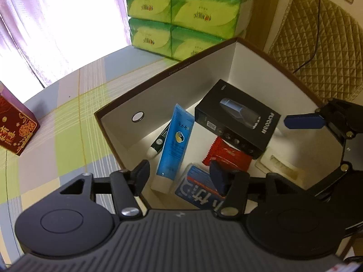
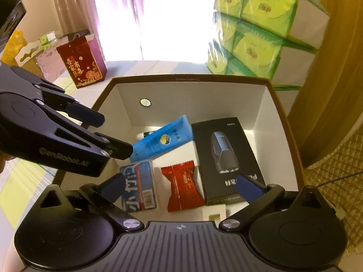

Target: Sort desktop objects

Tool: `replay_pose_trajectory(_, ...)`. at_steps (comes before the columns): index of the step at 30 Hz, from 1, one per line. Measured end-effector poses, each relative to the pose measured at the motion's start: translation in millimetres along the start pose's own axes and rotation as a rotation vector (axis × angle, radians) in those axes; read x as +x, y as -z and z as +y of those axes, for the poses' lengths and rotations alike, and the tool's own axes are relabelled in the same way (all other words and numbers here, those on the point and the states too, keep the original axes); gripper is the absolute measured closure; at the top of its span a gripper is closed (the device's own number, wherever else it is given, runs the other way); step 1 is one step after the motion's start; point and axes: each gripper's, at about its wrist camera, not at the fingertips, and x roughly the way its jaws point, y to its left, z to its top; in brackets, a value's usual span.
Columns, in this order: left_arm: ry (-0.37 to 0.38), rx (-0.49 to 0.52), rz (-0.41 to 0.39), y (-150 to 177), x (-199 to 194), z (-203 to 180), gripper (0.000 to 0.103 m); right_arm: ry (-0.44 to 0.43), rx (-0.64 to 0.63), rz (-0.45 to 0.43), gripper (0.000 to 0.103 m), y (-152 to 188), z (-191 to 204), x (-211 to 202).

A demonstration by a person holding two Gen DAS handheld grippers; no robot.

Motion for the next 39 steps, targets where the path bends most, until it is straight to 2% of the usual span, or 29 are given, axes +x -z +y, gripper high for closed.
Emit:
replay_pose_trajectory(1,0.004,-0.010,-0.007,1.6,-5.0,0.4,0.043,0.000,0.009,0.001,0.002,1.2,0.3,-3.8)
replay_pose_trajectory(5,0.018,-0.040,-0.034,8.7,-25.8,-0.6,0.039,0.011,0.055,-0.016,0.002,5.6,2.1,-21.5)
replay_pose_trajectory(9,0.018,-0.055,-0.066,15.9,-47.9,-3.6,0.029,0.028,0.096,-0.039,0.002,8.2,2.1,-38.1)
replay_pose_trajectory(19,-0.003,-0.104,-0.125,41.3,-92.5,-9.3,0.022,0.070,0.120,-0.080,0.002,20.7,10.9,-79.0)
replay_pose_trajectory(39,-0.059,-0.169,-0.276,116.7,-179.2,-36.1,0.012,0.065,0.175,-0.163,0.002,67.8,44.3,-160.3)
